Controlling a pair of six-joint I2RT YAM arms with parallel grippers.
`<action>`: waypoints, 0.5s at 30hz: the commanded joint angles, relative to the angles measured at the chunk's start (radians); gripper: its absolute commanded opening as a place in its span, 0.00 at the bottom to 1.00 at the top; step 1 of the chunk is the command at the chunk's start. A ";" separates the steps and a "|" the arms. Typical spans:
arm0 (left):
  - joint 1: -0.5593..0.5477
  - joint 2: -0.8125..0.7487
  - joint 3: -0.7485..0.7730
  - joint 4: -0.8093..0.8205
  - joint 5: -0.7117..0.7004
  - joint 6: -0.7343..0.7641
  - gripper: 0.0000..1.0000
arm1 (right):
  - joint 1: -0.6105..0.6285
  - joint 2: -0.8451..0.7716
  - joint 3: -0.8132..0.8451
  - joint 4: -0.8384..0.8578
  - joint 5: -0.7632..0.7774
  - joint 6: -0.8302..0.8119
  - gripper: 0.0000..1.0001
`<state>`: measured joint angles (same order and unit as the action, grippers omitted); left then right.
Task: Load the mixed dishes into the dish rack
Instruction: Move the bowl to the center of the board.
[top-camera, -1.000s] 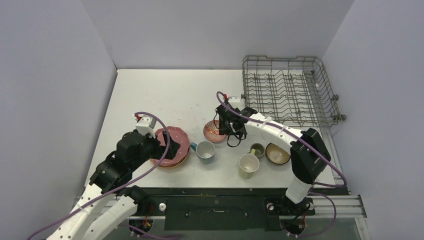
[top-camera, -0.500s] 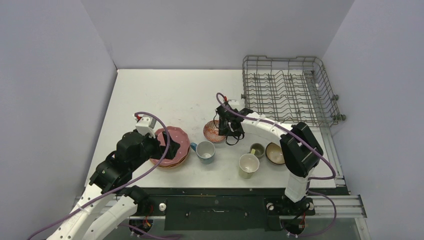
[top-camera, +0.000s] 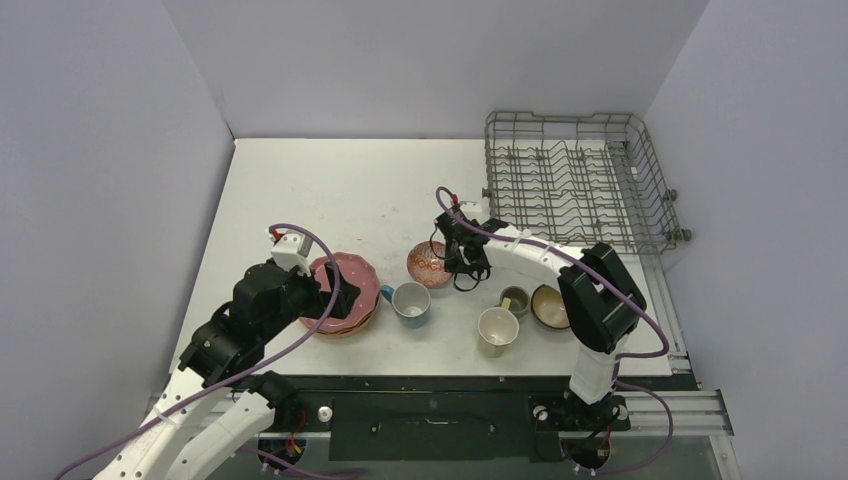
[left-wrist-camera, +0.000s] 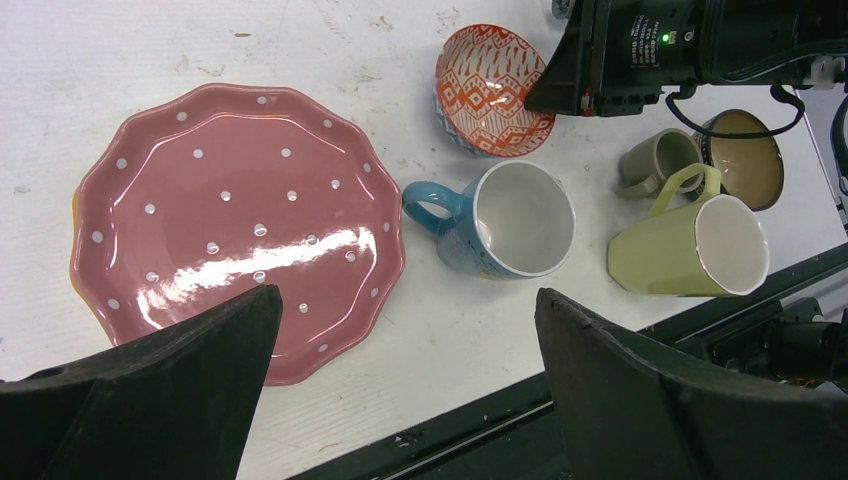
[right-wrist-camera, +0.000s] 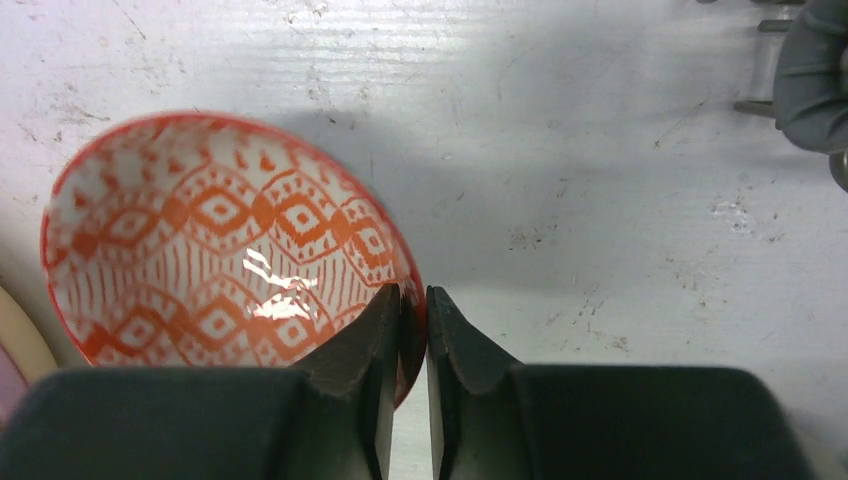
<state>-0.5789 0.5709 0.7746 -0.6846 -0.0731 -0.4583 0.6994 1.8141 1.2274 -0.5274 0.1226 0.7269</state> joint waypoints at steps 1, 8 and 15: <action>0.008 0.000 0.001 0.048 0.003 0.017 0.96 | -0.009 -0.012 -0.019 0.024 0.014 0.011 0.08; 0.009 0.004 0.001 0.048 0.001 0.017 0.96 | -0.014 -0.037 -0.041 0.020 0.027 0.010 0.00; 0.010 0.005 0.001 0.047 0.001 0.017 0.96 | -0.027 -0.078 -0.070 -0.002 0.053 -0.013 0.00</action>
<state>-0.5739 0.5735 0.7746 -0.6846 -0.0734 -0.4580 0.6868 1.7874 1.1877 -0.4774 0.1162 0.7452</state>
